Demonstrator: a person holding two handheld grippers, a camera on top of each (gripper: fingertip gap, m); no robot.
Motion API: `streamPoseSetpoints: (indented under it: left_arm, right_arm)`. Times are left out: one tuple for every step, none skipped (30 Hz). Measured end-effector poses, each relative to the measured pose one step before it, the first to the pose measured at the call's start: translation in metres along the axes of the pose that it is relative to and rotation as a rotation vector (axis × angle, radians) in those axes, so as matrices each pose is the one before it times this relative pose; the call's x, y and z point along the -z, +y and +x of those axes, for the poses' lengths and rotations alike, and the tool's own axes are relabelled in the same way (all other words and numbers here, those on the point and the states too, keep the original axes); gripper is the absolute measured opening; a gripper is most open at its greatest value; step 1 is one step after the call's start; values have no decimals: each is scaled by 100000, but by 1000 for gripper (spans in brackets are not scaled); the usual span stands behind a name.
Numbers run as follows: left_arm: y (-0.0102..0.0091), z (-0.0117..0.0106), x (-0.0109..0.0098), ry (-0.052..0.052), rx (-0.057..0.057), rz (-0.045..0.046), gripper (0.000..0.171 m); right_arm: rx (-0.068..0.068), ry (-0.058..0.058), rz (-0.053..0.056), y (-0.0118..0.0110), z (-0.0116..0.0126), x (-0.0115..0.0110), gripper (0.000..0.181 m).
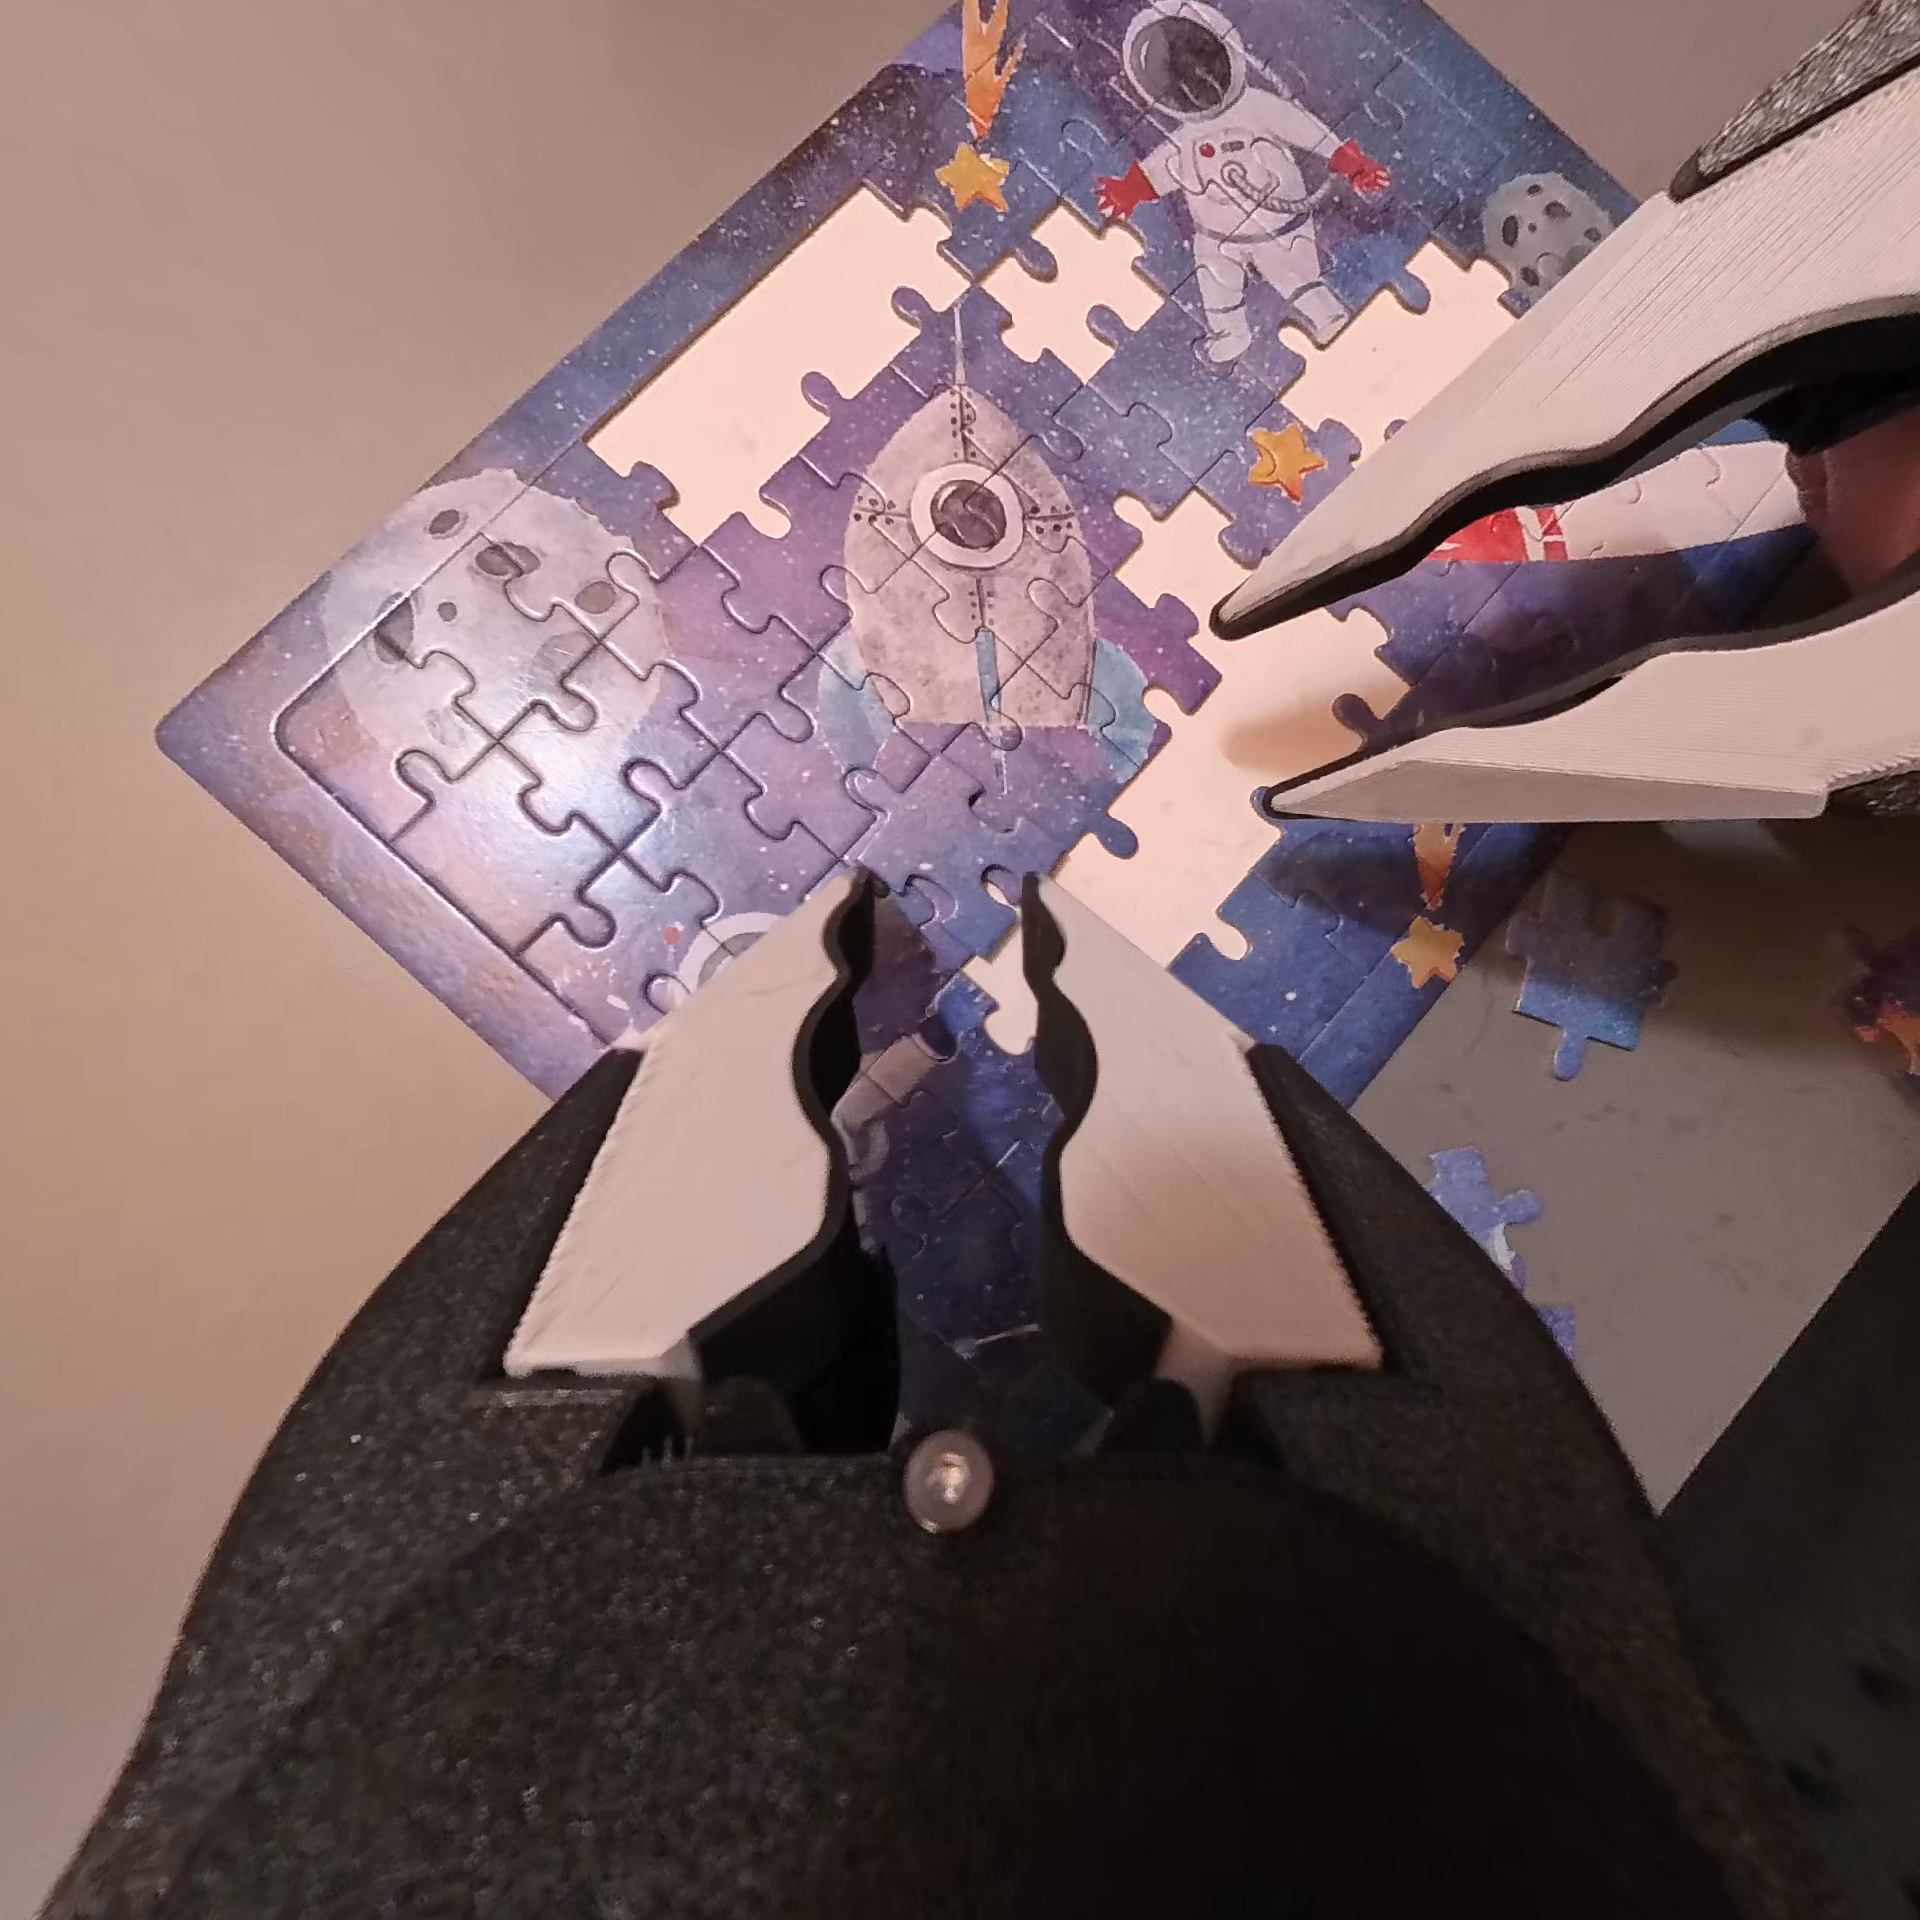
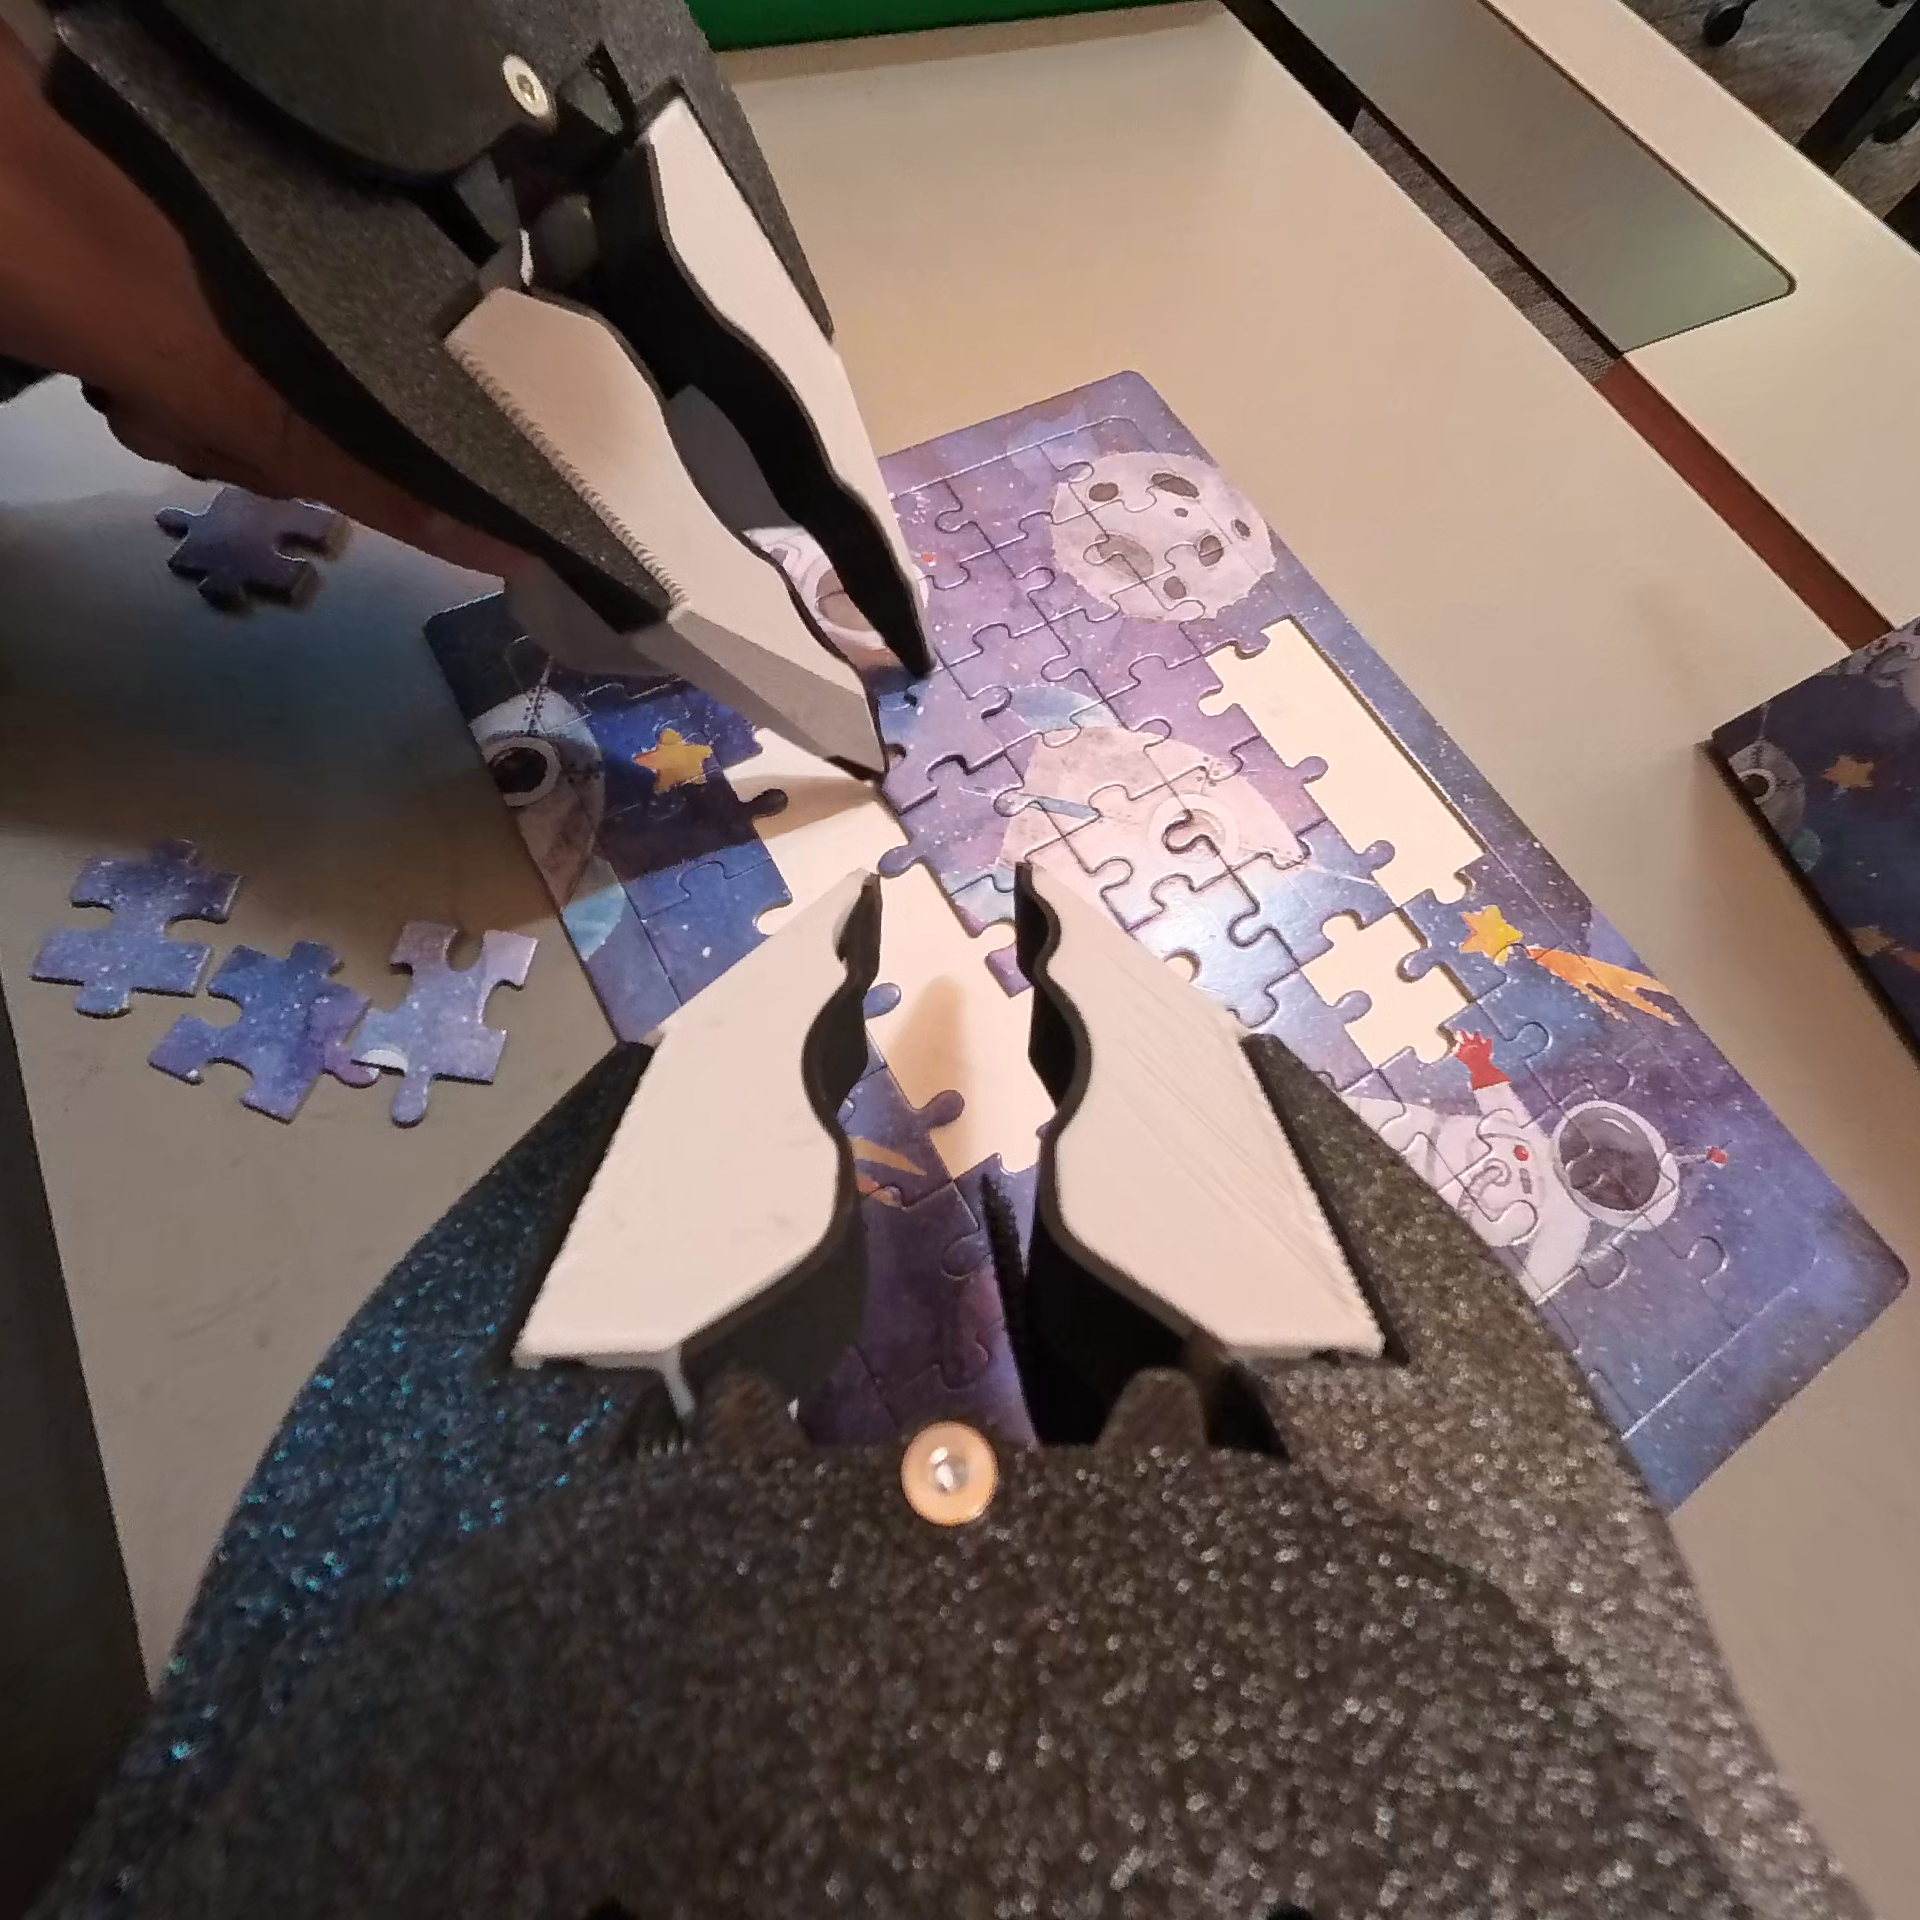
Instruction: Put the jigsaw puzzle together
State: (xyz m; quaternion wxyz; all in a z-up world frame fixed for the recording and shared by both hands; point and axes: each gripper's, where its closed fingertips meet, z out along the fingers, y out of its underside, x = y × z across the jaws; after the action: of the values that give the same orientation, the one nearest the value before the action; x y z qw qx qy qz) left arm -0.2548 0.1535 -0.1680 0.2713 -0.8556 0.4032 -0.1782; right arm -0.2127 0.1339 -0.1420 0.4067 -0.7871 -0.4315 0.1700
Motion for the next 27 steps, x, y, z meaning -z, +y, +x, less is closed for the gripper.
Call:
streamPoseSetpoints:
  left_arm:
    - [26, -8, 54, -41, -144, -76, 28]
    - [46, 8, 57, 143, 133, -168, 28]
    - [2, -51, 88, -238, 238, 181, 28]
    - [4, -4, 78, 160, 239, 170, 28]
    - [49, -48, 68, -25, 442, -95, 28]
    - [50, -93, 69, -309, 254, -63, 28]
    - [33, -73, 81, -230, 51, 9, 28]
    - [6, -108, 89, -482, 149, 73, 28]
    - [6, -127, 77, -536, 220, 43, 28]
    - [-7, -73, 32, -182, 250, 139, 28]
    - [48, -64, 2, -49, 306, -161, 28]
    - [77, -78, -20, -225, 104, -241, 28]
    - [76, -47, -25, -209, -85, -242, 28]
    - [93, -139, -18, -695, -104, -482, 28]
    - [125, -169, 41, -709, -509, -558, 28]
    - [36, -135, 96, -290, -187, -1, 28]
    - [-44, -169, 130, -455, 586, 414, 28]
    - [-72, -67, 123, 39, 872, 478, 28]
    - [-80, 88, 110, 742, 496, 429, 28]
    - [-124, 132, 99, 542, -20, 601, 28]
    - [-106, 127, 52, 291, -328, 474, 28]
    - [-84, 136, -2, 307, -427, 328, 28]
    - [-87, 204, -53, 681, -543, 435, 28]
    - [-127, 142, -127, 460, -305, 867, 29]
    - [-135, 3, -189, -160, 316, 852, 33]
    - [-114, -13, -232, -41, 686, 549, 43]
    - [-26, 150, -236, 896, 577, 94, 52]
  right_arm:
    - [15, -16, 17, 3, 6, -12, 25]
    - [-47, -49, -74, 15, -3, -6, 25]
    - [-7, -37, -42, 6, -6, 3, 25]
    - [42, -47, -10, 4, -10, -12, 25]
    - [6, -18, -45, 14, -3, -3, 25]
    - [7, -78, -156, 29, -8, -30, 25]
    - [40, -38, -112, 26, -10, -11, 25]
    - [36, -3, -21, 3, 2, 1, 25]
    - [10, -54, -82, 22, -14, -13, 25]
    - [23, -51, -58, 10, -12, -8, 25]
    - [48, -55, -85, 9, -16, -13, 25]
    - [77, -23, -81, 17, -12, -2, 25]
    - [66, 7, -32, 7, -1, -10, 25]
    - [24, 48, -111, 28, 15, -9, 25]
    - [5, -2, -158, 35, 7, -6, 25]
    - [-42, -47, -116, 21, -2, -3, 25]
    - [2, 11, 36, 8, 7, -3, 25]
    - [41, 43, 62, -13, 2, 7, 25]
    - [-24, -106, -22, -2, -22, -5, 25]
    - [26, -89, -2, -5, -16, -6, 25]
    - [103, 36, -83, 11, -8, -8, 25]
    - [111, 31, -94, 21, -9, -13, 25]
    - [43, -3, -14, 10, 2, -5, 25]
    - [-26, -1, -89, 17, 5, -5, 25]
    - [-44, -6, -66, 14, 3, -6, 25]
    - [-27, -48, 0, 0, -9, 0, 25]
    - [-1, 4, 40, -8, 7, 10, 25]
